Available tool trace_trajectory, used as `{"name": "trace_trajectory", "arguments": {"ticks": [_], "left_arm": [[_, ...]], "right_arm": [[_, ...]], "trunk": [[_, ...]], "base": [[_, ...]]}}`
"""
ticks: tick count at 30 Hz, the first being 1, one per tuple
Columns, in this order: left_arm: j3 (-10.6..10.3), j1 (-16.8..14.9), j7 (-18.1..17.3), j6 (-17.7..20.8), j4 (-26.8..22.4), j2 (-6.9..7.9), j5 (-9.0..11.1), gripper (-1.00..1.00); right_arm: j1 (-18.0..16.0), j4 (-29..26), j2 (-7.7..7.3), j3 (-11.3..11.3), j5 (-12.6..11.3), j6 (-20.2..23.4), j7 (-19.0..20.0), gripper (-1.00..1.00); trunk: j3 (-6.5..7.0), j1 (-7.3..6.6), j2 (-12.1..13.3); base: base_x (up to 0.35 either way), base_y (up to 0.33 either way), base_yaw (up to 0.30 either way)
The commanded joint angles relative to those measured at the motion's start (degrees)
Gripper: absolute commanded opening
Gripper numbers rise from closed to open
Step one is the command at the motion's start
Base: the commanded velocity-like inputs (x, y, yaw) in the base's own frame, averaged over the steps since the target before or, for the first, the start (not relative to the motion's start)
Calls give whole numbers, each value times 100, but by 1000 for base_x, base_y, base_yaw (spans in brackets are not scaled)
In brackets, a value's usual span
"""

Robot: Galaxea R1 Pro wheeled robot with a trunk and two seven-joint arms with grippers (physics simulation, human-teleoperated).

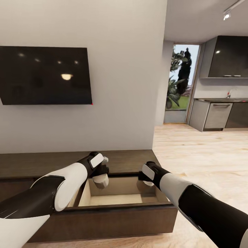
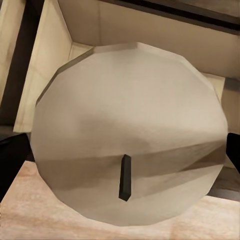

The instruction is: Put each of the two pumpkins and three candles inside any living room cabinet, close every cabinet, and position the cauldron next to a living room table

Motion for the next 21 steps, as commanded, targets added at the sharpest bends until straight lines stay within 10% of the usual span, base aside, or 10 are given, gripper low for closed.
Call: {"name": "trace_trajectory", "arguments": {"ticks": [1,11,21], "left_arm": [[-16,-1,48,56,-12,-1,50,-100],[-16,-1,61,462,-13,-1,49,-100],[-24,-1,73,1011,-21,-1,36,-100]], "right_arm": [[-2,-49,0,43,-19,189,-50,-100],[-11,-1435,0,21,19,1359,-1207,-100],[-26,-1512,0,12,12,1696,-1323,-100]], "trunk": [[-6,-1,-3],[-6,-1,-3],[-6,-1,-3]], "base": [[12,0,0],[2,0,0],[0,0,0]]}}
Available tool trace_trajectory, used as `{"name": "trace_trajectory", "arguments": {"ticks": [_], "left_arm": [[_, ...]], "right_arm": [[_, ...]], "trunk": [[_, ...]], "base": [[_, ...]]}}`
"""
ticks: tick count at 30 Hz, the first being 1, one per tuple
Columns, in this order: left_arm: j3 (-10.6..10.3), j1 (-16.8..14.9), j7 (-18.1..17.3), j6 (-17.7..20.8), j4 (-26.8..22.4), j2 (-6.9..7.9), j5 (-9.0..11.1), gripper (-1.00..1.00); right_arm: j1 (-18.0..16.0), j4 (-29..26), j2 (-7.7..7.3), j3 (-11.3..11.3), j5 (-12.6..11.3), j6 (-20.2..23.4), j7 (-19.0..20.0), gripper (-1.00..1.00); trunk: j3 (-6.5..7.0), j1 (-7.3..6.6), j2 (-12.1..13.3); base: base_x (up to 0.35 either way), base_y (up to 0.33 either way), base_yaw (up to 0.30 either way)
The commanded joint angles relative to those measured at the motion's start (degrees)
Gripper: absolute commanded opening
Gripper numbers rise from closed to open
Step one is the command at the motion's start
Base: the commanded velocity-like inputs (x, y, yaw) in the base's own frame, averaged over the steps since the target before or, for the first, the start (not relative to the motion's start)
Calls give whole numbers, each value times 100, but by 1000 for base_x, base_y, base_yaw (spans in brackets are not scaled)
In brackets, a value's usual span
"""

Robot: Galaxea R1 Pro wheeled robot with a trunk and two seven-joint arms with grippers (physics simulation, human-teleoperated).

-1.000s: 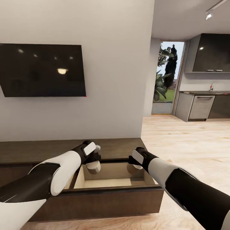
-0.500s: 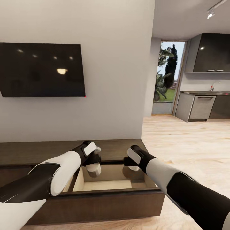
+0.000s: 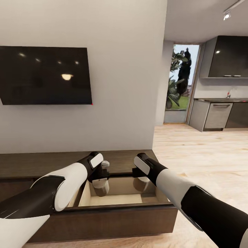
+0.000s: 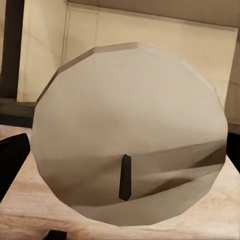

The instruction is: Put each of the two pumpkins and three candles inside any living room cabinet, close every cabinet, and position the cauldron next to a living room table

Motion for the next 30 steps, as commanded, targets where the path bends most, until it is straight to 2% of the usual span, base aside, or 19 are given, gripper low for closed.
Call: {"name": "trace_trajectory", "arguments": {"ticks": [1,4,7,11,17,30], "left_arm": [[-16,-2,57,31,-12,-1,63,-100],[-16,-2,57,58,-12,-1,75,-100],[1,-2,57,287,-12,-1,85,-100],[15,-2,54,406,-12,-1,94,-100],[19,-2,57,432,-12,-1,98,-100],[8,-2,24,407,-12,-1,95,-100]], "right_arm": [[-7,24,0,28,-48,7,-45,-100],[-7,84,0,32,-49,5,-47,-100],[-7,131,0,33,-50,-1,-45,-100],[-7,180,0,41,-61,-16,-40,-100],[-7,328,0,42,-78,-195,-29,-100],[1,468,0,43,-90,-213,-22,-100]], "trunk": [[-6,-1,-3],[-6,-1,-3],[-6,-1,-3],[-6,-1,-3],[-6,-1,-3],[-6,-1,-3]], "base": [[0,0,0],[0,0,0],[0,0,0],[81,0,0],[151,0,0],[60,0,0]]}}
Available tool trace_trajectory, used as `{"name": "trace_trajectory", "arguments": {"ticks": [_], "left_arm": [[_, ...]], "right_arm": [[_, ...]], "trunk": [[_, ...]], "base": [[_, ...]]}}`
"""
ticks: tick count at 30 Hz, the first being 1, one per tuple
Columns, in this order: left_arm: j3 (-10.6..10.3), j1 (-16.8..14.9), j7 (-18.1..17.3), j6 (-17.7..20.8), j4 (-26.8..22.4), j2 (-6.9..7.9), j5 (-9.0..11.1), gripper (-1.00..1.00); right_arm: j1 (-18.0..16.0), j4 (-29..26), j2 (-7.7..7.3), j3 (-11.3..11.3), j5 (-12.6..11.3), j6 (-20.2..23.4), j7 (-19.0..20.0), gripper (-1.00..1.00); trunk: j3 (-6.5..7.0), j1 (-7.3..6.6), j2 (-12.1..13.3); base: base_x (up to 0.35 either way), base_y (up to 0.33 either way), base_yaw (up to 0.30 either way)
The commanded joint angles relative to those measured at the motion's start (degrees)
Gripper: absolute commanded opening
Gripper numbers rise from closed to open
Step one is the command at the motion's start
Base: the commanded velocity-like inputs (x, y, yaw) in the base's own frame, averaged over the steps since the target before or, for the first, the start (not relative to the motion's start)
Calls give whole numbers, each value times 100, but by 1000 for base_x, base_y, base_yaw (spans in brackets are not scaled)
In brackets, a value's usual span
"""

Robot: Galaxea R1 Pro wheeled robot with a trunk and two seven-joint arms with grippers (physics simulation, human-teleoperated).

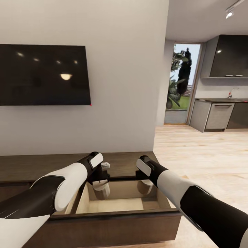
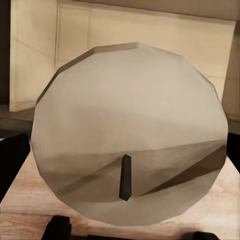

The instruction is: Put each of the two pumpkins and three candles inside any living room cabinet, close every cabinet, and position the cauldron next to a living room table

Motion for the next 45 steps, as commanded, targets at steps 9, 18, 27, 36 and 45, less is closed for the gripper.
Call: {"name": "trace_trajectory", "arguments": {"ticks": [9,18,27,36,45], "left_arm": [[-3,-2,66,8,-10,-1,57,-100],[-3,-2,47,-11,-10,-1,61,-100],[-3,-2,56,-23,-10,-1,54,-100],[-5,-2,63,-105,-10,-1,52,-100],[-5,-2,61,-541,-10,-1,52,-100]], "right_arm": [[-6,-22,0,37,-32,13,-38,-100],[-6,-2,0,34,-46,-301,-21,-100],[6,4,0,37,-47,-558,99,-100],[12,17,0,38,-29,-922,499,-100],[43,18,0,45,-25,-939,522,-100]], "trunk": [[-114,131,-244],[-276,329,-605],[-437,526,-966],[-599,724,-1327],[-707,856,-1567]], "base": [[5,0,0],[0,0,0],[0,0,0],[0,0,0],[0,0,0]]}}
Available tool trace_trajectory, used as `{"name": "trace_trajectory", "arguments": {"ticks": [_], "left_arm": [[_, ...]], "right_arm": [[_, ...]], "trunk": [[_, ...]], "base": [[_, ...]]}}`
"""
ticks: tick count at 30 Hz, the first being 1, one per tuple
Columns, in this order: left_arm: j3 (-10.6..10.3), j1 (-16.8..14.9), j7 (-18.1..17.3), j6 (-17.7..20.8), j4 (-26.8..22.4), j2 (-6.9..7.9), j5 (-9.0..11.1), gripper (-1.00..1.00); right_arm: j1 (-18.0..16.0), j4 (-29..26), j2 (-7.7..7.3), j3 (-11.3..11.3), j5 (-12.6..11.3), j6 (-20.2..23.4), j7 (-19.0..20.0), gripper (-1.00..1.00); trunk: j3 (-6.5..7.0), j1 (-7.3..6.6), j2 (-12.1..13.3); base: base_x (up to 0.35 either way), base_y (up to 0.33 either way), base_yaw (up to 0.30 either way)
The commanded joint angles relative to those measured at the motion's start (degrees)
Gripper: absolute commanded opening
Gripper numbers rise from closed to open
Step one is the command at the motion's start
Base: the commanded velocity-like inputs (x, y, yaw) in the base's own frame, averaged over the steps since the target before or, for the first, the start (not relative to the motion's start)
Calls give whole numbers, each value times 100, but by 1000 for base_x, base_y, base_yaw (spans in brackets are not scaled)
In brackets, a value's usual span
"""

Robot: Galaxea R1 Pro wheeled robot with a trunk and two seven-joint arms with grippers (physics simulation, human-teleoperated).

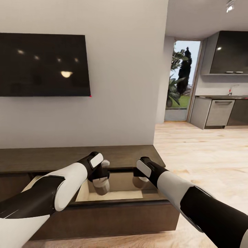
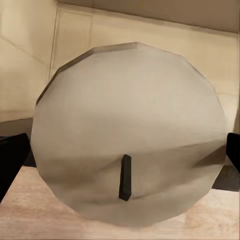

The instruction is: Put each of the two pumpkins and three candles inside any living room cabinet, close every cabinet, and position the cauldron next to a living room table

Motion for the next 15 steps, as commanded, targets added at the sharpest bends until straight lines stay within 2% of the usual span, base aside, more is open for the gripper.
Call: {"name": "trace_trajectory", "arguments": {"ticks": [1,5,9,15], "left_arm": [[5,-1,56,-14,-10,-1,70,-100],[6,-1,59,-158,-10,-1,70,-100],[5,-1,50,-458,-10,-1,77,-100],[6,-1,59,-556,-10,-1,78,-100]], "right_arm": [[-4,-4,0,29,-37,17,-35,-100],[4,-4,0,30,-40,23,-35,-100],[7,1,0,30,-41,32,-28,-100],[14,-3,0,30,-41,36,-32,-100]], "trunk": [[-7,-1,-3],[-7,-1,-3],[-7,-1,-3],[-7,-1,-3]], "base": [[0,0,0],[0,0,0],[0,0,0],[36,0,0]]}}
